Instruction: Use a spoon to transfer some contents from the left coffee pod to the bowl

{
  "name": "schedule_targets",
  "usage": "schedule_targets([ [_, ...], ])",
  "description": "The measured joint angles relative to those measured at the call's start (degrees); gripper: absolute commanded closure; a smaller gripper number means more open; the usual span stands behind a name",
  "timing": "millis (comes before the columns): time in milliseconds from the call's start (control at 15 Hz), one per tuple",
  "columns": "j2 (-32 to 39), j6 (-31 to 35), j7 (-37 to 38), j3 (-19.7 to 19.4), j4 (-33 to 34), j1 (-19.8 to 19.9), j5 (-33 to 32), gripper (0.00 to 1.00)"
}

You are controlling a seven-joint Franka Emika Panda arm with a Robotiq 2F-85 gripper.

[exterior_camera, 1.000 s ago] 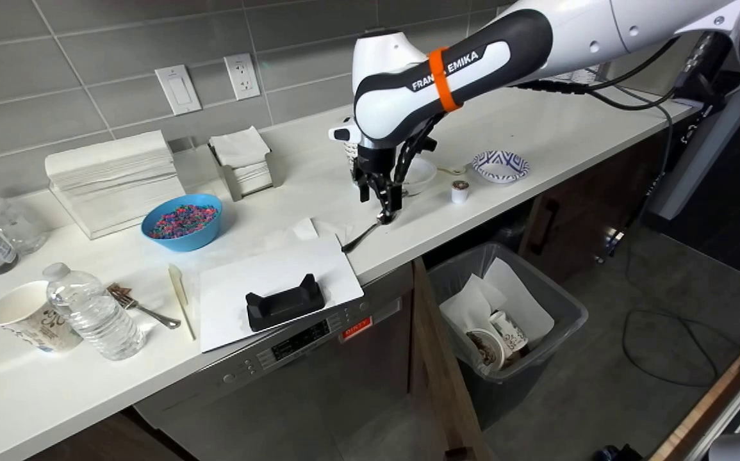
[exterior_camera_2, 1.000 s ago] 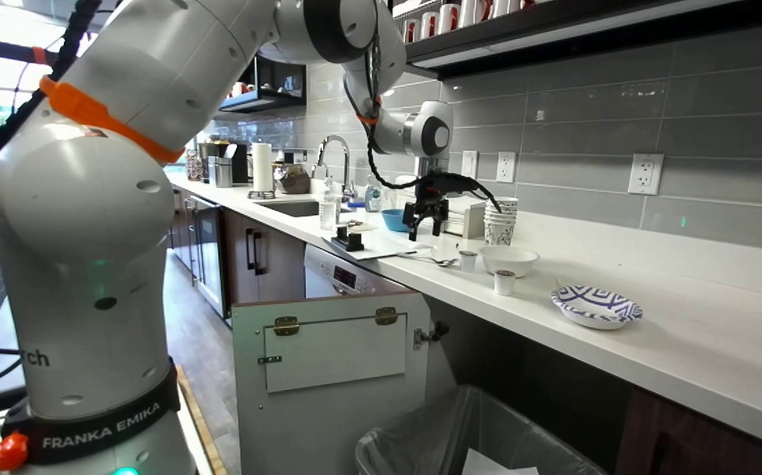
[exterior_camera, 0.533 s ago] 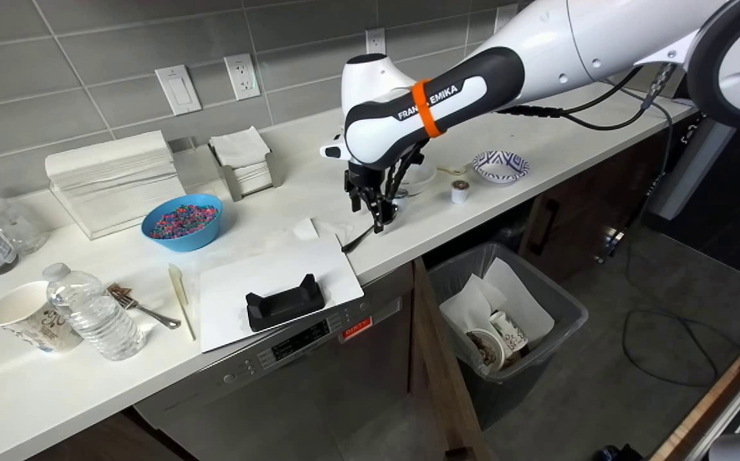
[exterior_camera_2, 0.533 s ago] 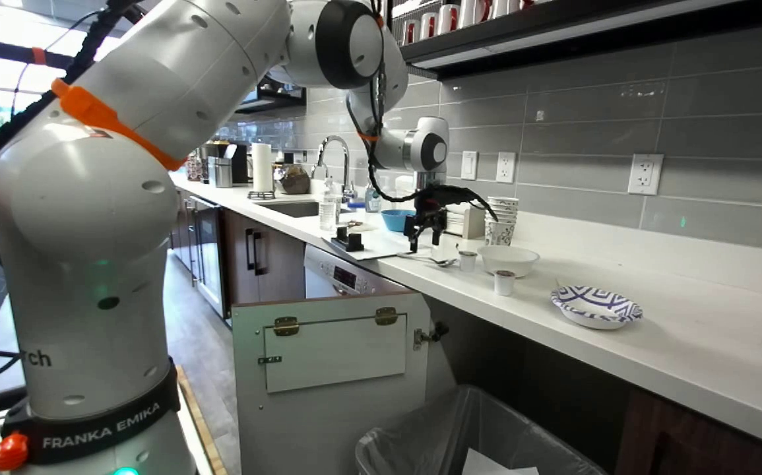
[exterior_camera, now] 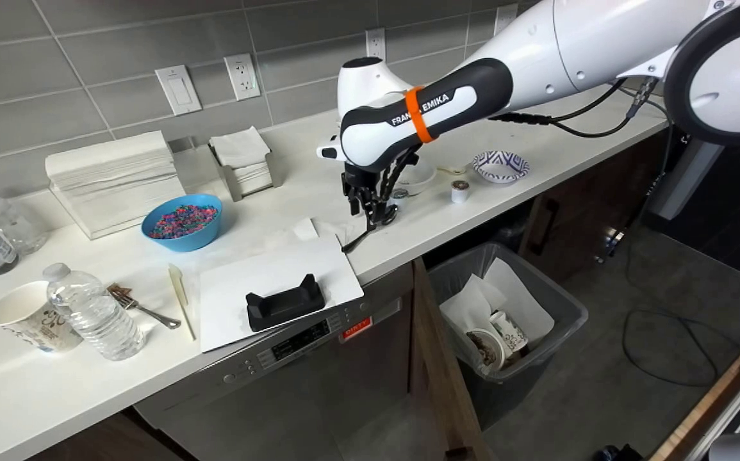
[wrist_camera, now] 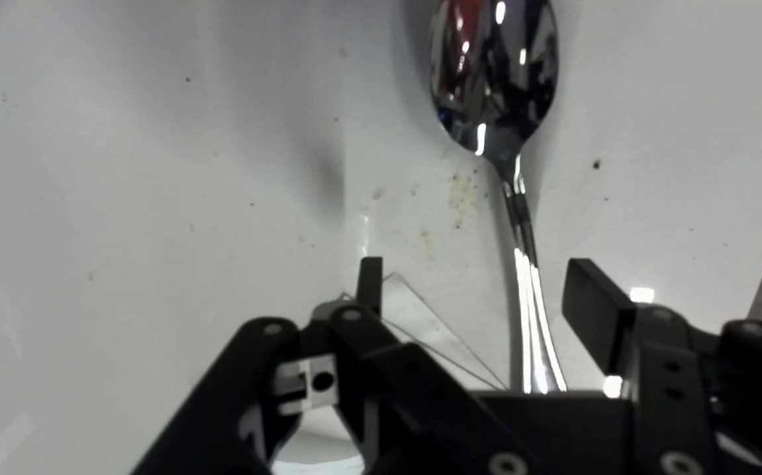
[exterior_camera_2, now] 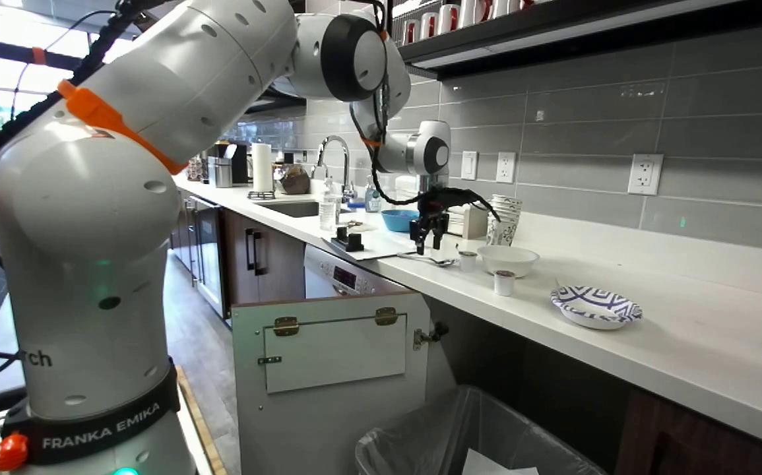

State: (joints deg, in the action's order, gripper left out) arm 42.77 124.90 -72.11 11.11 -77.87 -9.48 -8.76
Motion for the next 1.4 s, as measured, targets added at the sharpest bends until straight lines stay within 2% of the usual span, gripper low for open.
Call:
schedule_targets([
  [267, 0.40, -0.06, 0.04, -0.64, 0.14, -0.24, -0.83, 0.21],
  [400, 0.44, -0.09, 0.07, -0.92, 0.14, -0.32, -1.20, 0.28],
  [467, 0.49, -0.09, 0.07, -0.98, 0.14, -0.33, -1.29, 0.28],
  [800, 0.77, -0.14, 0.07, -1.02, 0.14, -0.33, -1.41, 0.69],
  [1000, 0.98, -0.25, 0.07, -1.03, 0.14, -0.33, -1.43, 0.76],
  [1067, 1.06, -0.31, 0.07, -1.03, 0.14, -0.33, -1.43, 0.72],
  [1133, 1.14, -0.38, 0.07, -1.03, 0.14, -0.33, -1.43, 0.73],
  [1267, 1.27, -0.48, 0.07, -1.03, 0.14, -0.33, -1.43, 0.84],
  [1333, 1.32, -0.49, 0.07, -1.03, 0.14, -0.33, -1.43, 0.84],
  [1400, 1.33, -0.50, 0.07, -1.03, 0.14, -0.33, -1.43, 0.90],
])
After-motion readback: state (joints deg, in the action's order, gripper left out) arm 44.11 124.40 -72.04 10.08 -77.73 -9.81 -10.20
